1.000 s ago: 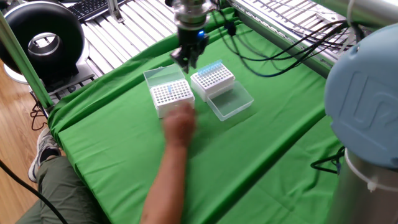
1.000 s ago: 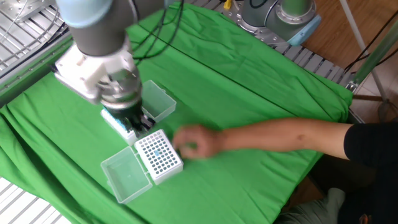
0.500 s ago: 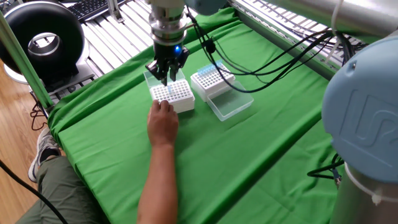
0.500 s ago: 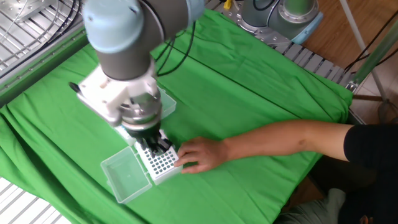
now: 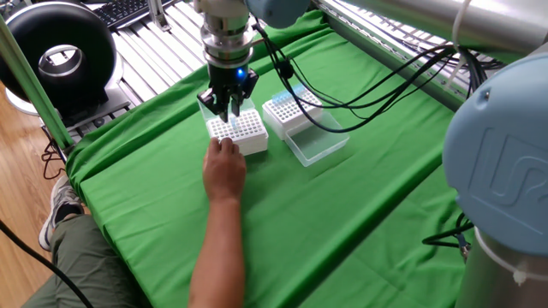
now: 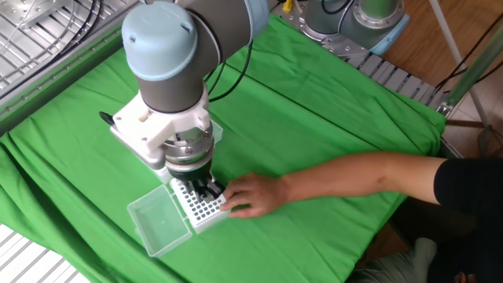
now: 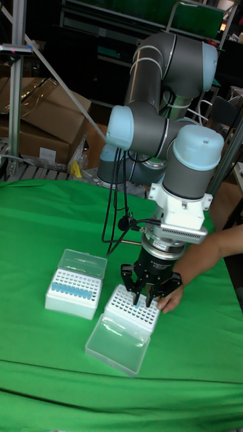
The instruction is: Insert a medium pipette tip into the holder for medium pipette tips
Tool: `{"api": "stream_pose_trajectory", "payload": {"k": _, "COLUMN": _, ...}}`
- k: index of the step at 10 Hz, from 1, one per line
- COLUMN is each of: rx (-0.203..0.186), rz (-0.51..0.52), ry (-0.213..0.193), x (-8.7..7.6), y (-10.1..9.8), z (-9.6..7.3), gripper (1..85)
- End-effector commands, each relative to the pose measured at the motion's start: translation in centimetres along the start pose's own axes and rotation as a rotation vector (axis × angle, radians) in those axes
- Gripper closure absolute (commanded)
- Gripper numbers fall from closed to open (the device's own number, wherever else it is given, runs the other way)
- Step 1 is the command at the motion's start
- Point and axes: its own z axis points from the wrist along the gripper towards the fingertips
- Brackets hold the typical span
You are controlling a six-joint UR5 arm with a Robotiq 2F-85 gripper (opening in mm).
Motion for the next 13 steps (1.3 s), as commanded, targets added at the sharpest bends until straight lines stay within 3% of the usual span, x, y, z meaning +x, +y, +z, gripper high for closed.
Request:
{"api": "stream_pose_trajectory", "payload": {"k": 1, "rx": 0.000, "rz": 0.020, "ry": 0.016, "x": 0.8, "y": 0.1, "z": 0.5, "gripper": 56.7}}
{"api": "stream_pose_trajectory", "payload": {"k": 6, "rx": 0.001, "rz": 0.020, "ry": 0.005, "x": 0.7, "y": -0.1, "z": 1.5, "gripper": 57.7}}
{"api": "stream_pose_trajectory", "payload": {"k": 8, "rx": -0.003, "rz": 0.037, "ry": 0.007, "x": 0.8, "y": 0.0, "z": 1.6, "gripper": 62.7}}
{"api": "stream_pose_trajectory", "payload": {"k": 10, "rx": 0.010, "rz": 0.053, "ry": 0.014, "x": 1.0, "y": -0.3, "z": 1.6, "gripper": 73.0}}
{"api": "stream_pose_trajectory", "payload": {"k": 13, "rx": 0.017, "rz": 0.064, "ry": 0.038, "x": 1.6, "y": -0.5, "z": 0.7, "gripper": 78.3}}
